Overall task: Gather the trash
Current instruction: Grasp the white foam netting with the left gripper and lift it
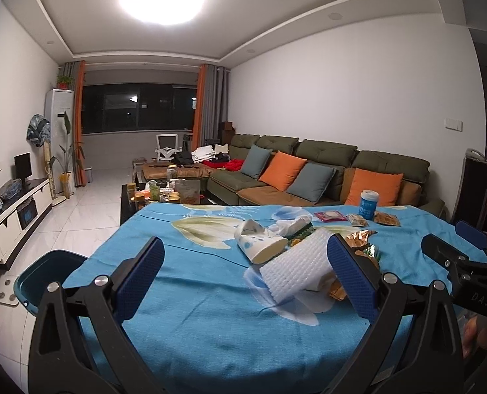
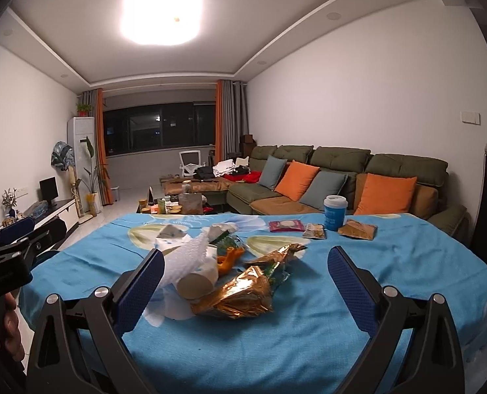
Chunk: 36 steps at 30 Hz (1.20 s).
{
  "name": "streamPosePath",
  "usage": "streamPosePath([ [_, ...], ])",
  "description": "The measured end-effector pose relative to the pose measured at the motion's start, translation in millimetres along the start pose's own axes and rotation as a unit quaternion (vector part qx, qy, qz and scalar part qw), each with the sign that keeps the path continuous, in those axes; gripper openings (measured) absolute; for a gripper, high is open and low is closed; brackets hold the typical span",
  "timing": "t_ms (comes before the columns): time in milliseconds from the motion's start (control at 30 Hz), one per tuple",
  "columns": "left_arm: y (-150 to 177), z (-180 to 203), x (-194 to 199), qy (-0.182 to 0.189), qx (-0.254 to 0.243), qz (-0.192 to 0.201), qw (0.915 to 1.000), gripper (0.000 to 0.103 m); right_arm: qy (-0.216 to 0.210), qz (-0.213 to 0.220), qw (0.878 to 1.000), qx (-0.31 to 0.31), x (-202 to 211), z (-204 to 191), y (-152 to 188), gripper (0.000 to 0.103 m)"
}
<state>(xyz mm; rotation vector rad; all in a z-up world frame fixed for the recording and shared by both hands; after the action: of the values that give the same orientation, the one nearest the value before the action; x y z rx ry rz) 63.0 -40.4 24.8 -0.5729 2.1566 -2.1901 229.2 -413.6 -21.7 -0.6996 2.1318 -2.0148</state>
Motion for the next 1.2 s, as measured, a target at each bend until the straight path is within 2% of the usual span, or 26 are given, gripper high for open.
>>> streamPosePath([
  [633, 17, 45, -40, 0.037, -0.068, -0.022, 0.9968, 0.097, 0.016, -0.034, 0.998, -0.048, -28, 40, 6, 0.096],
  [933, 33, 88, -73, 0.054, -0.153, -0.035, 0.9861, 0.097, 0.030, -0.053, 0.995, -0.073, -36, 63, 15, 0.096],
  [1200, 41, 127, -99, 0.061, -0.227, -0.034, 0.9715, 0.097, 0.035, -0.064, 0.993, -0.089, -41, 79, 23, 0.096],
])
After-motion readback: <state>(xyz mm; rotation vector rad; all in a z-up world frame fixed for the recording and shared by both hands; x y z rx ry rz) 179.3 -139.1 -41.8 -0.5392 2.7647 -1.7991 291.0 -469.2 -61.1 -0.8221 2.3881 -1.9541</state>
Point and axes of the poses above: each gripper's, at about its wrist camera, not at the fingertips, and x roughly against the way its jaws point, z to its right, y to its underside, the point moved 1 cm from there along -x, roughly the way its jaws point, and after that the axes turned 13 degrees about -y, right-handed, at the moved point
